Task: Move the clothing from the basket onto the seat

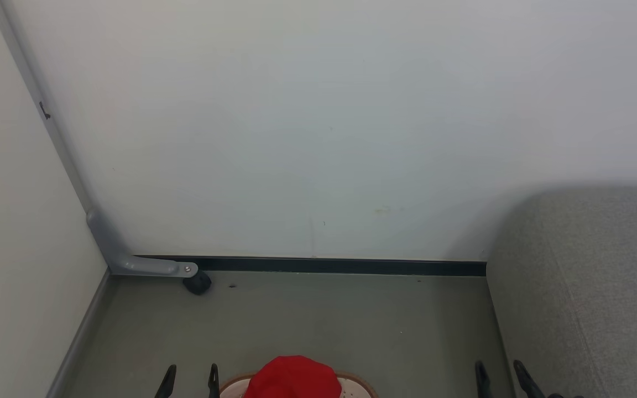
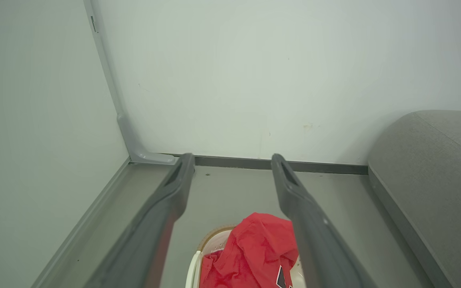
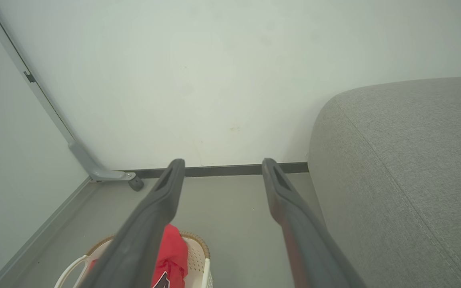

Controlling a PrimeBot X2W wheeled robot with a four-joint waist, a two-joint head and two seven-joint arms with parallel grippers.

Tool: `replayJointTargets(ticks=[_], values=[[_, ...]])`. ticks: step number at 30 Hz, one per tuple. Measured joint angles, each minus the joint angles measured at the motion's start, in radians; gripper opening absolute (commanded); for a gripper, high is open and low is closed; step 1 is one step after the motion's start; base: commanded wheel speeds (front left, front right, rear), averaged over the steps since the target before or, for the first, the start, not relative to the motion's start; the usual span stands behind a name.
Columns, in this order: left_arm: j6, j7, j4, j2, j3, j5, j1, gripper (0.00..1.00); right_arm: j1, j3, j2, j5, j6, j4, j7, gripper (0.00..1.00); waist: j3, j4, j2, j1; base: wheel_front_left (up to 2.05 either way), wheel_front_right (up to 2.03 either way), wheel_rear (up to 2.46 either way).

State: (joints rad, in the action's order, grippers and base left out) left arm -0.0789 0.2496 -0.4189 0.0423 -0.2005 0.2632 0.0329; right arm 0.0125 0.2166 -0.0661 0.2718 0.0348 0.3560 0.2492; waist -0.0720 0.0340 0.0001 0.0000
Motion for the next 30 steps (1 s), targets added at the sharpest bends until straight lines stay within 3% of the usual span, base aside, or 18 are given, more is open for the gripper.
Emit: replayJointTargets(ticks=[30], values=[[0.009, 0.0, -0.008, 0.0, -0.004, 0.026, -0.001, 1.0, 0.0, 0.005, 0.003, -0.026, 0.002, 0.005, 0.0, 1.0, 0.031, -0.006, 0.0, 0.0, 0.0, 0.0, 0.0]])
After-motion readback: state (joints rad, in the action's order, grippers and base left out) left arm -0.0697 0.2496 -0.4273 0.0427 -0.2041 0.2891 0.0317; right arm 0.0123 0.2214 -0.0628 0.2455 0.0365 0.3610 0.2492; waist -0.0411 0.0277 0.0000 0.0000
